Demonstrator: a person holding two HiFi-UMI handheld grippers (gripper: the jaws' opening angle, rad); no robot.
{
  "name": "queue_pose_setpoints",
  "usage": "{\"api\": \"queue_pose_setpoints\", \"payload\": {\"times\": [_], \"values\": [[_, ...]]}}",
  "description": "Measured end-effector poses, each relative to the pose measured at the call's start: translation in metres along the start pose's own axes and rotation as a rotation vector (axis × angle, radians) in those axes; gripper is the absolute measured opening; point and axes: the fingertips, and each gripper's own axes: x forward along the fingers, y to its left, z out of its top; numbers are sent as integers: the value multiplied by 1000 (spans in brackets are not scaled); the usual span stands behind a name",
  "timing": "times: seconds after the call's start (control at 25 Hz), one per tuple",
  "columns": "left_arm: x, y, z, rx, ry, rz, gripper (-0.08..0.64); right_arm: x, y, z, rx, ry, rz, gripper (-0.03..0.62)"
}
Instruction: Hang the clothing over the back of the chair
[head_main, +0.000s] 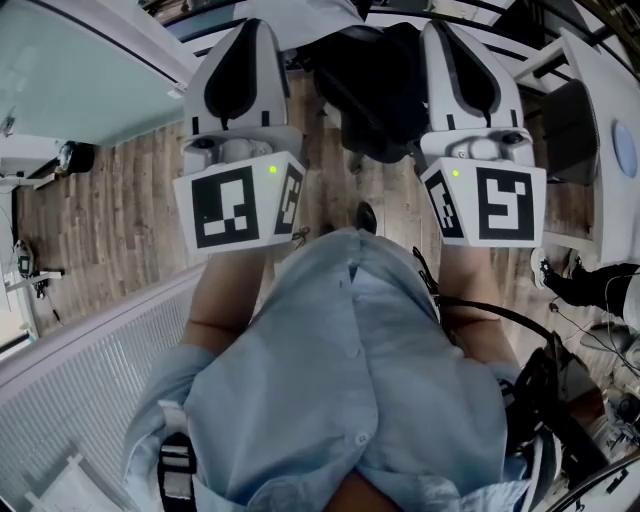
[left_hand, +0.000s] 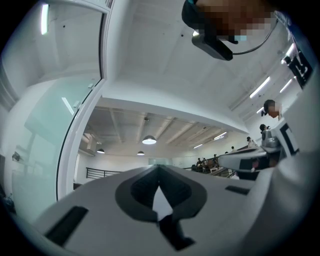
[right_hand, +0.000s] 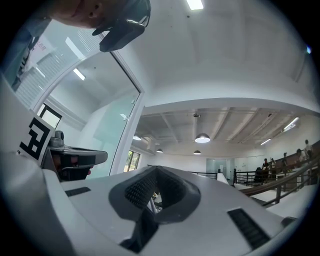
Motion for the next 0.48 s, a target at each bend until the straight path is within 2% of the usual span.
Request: {"api": "queue_pose_setpoints", "payload": {"times": [0.48], "values": [[10,-9,-7,14,16,6,14,2,-5,-5,23,-4,19,11]]}}
